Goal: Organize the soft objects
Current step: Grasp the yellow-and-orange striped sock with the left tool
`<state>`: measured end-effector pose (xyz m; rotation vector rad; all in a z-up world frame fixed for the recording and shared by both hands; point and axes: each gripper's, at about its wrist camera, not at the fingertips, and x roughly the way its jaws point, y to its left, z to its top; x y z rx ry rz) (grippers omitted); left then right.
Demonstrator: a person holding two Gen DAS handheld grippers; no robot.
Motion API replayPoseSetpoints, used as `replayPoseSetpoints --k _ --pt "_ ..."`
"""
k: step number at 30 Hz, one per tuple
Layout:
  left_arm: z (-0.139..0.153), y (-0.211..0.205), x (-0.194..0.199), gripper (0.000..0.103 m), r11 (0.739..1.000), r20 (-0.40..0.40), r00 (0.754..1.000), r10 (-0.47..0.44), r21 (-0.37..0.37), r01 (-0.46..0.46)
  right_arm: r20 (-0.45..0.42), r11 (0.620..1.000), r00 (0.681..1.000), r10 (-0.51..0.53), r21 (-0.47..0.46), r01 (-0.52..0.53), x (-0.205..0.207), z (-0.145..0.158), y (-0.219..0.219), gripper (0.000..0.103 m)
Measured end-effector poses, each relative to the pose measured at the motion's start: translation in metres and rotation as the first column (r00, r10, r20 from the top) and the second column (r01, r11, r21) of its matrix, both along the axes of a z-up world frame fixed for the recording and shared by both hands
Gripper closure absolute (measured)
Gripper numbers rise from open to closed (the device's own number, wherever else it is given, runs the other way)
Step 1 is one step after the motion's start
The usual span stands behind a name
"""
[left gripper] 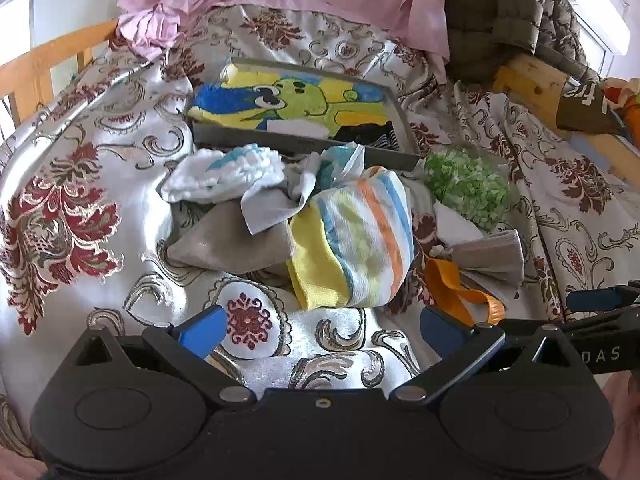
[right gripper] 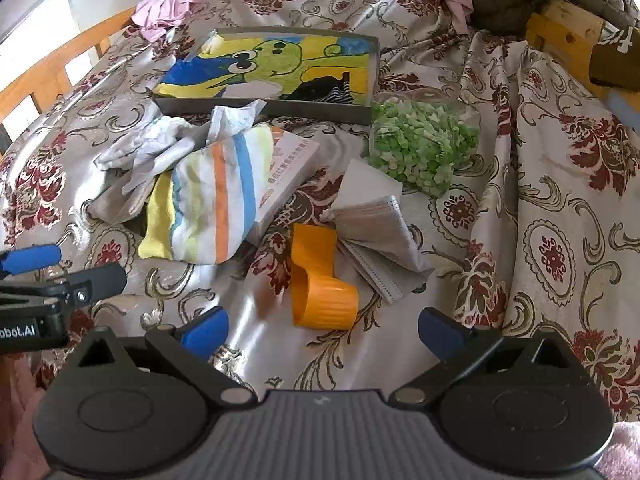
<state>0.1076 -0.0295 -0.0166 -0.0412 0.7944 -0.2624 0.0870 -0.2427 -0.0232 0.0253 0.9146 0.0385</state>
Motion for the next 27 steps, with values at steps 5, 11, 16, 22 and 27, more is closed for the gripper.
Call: replayPoseSetpoints --k 5,11,16,22,27 --pt "-0.004 -0.002 0.008 0.001 1.000 -0.022 1.000 0.008 0.001 -0.008 -0.007 1.000 1.000 -0.016 0.001 0.016 0.007 -0.002 -0.003 0.000" --pt "-0.008 -0.005 0.022 0.001 1.000 -0.054 0.999 0.006 -0.020 -0.007 -0.015 1.000 1.000 -0.018 -0.001 0.018 0.014 -0.004 -0.003 0.000" --pt "-0.015 -0.013 0.040 0.001 0.999 -0.081 0.997 -0.002 -0.050 -0.002 -0.028 0.999 0.999 -0.033 0.017 0.034 0.020 -0.008 -0.005 0.000" --pt "-0.017 -0.014 0.054 0.001 0.997 -0.088 0.996 0.005 -0.076 -0.012 -0.037 0.998 0.998 -0.050 0.030 0.051 0.023 -0.011 -0.008 0.000" --pt "-0.019 -0.009 0.057 0.001 0.996 -0.102 0.994 0.028 -0.078 -0.036 -0.041 0.998 0.997 -0.064 0.027 0.065 0.027 -0.012 -0.009 0.000"
